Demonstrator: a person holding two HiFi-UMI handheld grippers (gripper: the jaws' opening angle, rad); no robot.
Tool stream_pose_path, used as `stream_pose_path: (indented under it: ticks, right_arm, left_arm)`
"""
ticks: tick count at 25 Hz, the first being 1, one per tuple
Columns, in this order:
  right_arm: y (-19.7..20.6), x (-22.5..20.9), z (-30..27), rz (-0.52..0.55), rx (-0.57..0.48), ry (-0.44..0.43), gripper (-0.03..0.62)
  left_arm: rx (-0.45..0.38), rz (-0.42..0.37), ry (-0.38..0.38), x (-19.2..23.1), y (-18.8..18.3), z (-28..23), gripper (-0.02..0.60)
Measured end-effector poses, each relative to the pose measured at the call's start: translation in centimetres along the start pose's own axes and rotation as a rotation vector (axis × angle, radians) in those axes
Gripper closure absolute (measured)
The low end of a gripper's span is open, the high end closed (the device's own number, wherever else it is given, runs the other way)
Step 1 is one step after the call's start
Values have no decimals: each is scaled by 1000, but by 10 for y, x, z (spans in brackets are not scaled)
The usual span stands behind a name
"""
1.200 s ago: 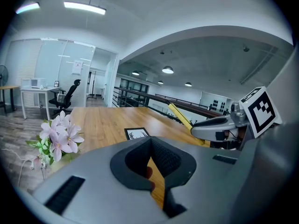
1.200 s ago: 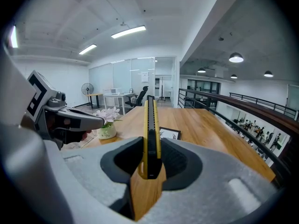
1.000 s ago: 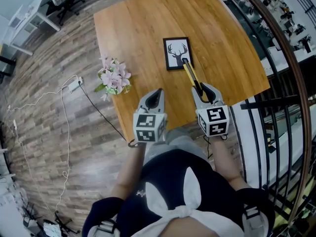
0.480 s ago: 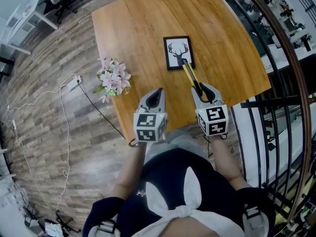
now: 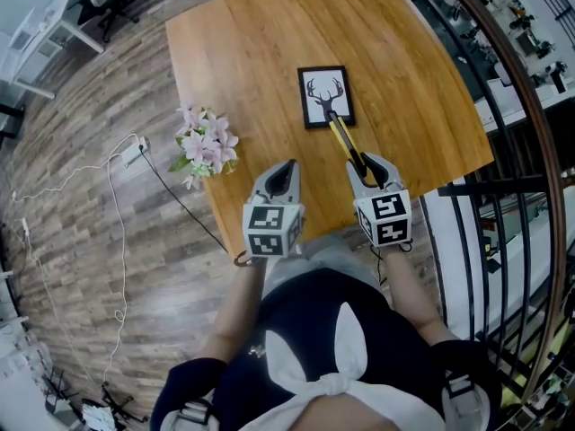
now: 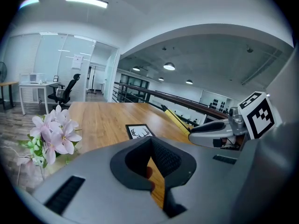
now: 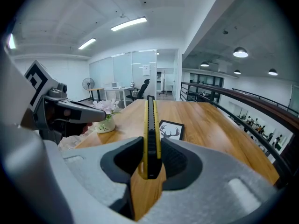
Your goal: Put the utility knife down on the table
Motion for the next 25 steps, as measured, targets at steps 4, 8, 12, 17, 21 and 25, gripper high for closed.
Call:
stream_pose_path:
  ticks: [4, 8, 12, 17, 21, 25]
  right_arm:
    - [7, -2, -5, 0, 23, -3, 477]
    - [12, -2, -8, 3, 38, -13, 477]
    - [16, -1, -11, 9, 48, -19, 477]
    - [19, 0, -15, 16, 60, -30, 477]
    - [24, -2, -19, 15, 75, -37, 477]
    - [31, -3, -24, 15, 93, -46, 477]
  left_arm:
    - [3, 3, -6, 1, 0, -1, 574]
    - [7, 9, -7, 1, -1, -1, 574]
    - [9, 4, -10, 2, 0, -3, 574]
    - [18, -6, -6, 4, -3, -2, 574]
    - [18, -8, -12, 5, -6, -3, 574]
    - [12, -2, -6, 5, -4, -7, 574]
Point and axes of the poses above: the fingertips, and each gripper's own axes: z backward along the fingers, x to its left, y out of its underside, the point moved 6 cm from there along z, backward along the fingers, and after that the axes turned 3 degrees about -z, right-handed, at the moved point
